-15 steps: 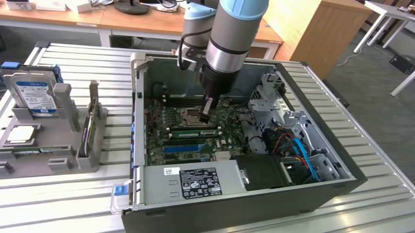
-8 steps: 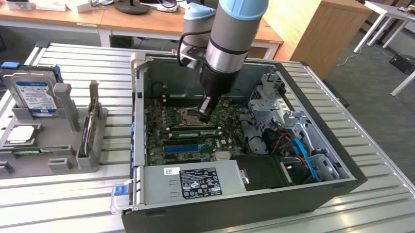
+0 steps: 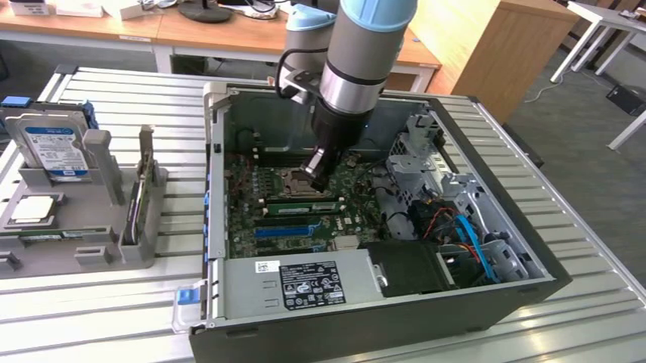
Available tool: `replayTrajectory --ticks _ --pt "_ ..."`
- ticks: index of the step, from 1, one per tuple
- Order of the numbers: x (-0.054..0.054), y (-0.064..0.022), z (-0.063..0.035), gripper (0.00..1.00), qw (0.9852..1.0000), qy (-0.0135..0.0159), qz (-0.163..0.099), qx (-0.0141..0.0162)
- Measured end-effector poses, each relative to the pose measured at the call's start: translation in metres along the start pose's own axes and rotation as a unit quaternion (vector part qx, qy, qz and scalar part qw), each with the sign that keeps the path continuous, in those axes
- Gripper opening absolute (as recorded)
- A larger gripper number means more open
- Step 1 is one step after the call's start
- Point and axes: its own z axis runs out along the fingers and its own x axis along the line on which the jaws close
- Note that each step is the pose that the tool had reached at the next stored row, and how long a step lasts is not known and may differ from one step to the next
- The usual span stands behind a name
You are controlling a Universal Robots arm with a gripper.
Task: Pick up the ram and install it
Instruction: 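Press down the ram until it locks into place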
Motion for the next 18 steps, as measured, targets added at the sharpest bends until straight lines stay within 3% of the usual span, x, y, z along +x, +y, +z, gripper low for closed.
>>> replayTrajectory --ticks 4,9,14,18 --pt "0.0000 0.0000 0.0001 0.11 0.9993 -0.0012 0.037 0.0012" --pt "0.0000 0.0000 0.0002 0.11 0.9967 -0.0026 0.081 0.0027" --pt "0.0001 0.0000 0.0003 0.11 0.9919 -0.0041 0.127 0.0043" --pt "0.0000 0.0000 0.0004 0.11 0.9866 -0.0053 0.163 0.0055"
